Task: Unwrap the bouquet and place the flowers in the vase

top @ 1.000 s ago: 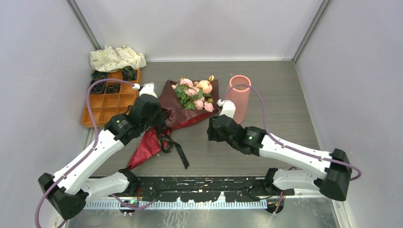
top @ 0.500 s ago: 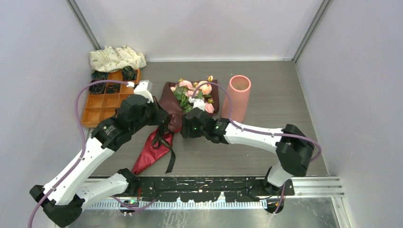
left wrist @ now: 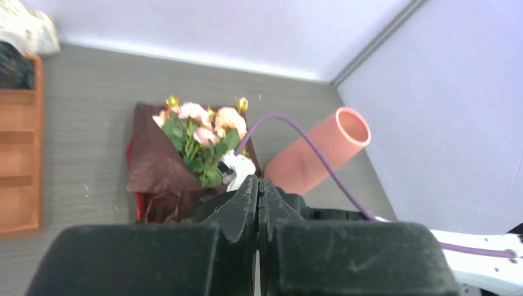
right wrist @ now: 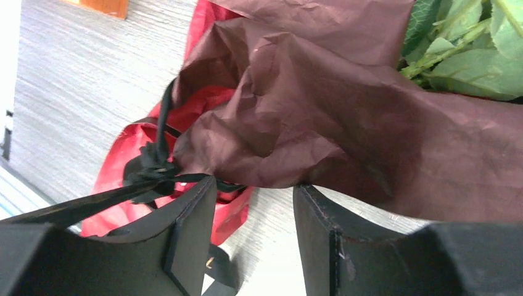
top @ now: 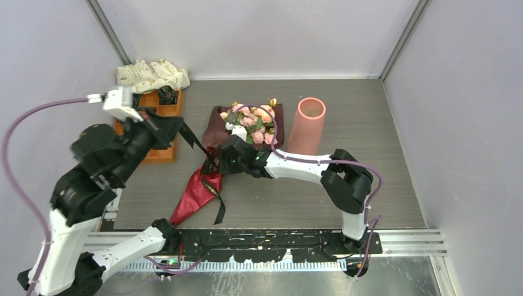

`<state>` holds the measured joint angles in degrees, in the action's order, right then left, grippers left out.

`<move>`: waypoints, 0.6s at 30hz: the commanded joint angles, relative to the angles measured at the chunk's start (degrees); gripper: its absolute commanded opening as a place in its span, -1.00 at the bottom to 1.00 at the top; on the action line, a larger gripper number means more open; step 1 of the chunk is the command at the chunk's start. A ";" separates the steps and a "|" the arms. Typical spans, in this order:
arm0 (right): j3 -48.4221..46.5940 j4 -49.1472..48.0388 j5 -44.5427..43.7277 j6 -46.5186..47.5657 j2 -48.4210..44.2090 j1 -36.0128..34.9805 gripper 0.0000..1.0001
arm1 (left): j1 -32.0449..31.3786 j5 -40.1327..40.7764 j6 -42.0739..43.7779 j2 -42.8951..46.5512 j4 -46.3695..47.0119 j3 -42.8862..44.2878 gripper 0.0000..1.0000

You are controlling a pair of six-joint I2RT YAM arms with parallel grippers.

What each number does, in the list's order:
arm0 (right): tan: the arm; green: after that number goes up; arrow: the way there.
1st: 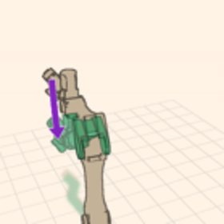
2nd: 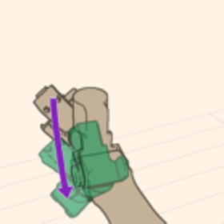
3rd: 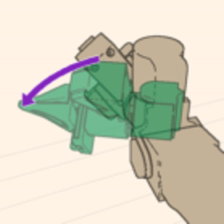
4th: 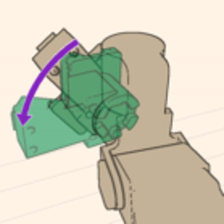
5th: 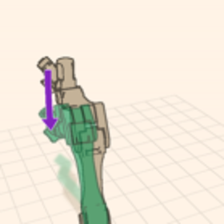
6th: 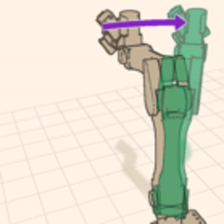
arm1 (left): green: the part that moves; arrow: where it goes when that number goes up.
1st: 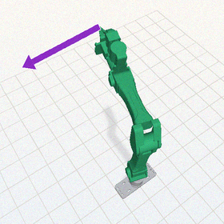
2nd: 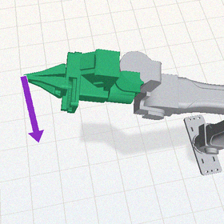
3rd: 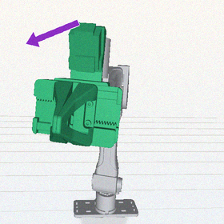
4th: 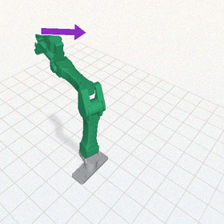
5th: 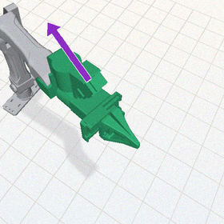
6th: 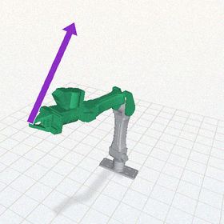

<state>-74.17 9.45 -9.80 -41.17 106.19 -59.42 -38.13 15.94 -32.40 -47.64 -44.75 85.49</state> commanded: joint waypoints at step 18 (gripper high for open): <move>-1.50 9.43 -5.20 -2.68 2.27 5.45 0.06 | 0.25 30.85 8.15 13.08 -8.44 12.57 -1.00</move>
<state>-76.38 18.06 -13.13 -42.72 110.74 -54.76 -38.13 39.51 -26.50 -36.71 -53.04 95.88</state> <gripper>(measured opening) 0.532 0.007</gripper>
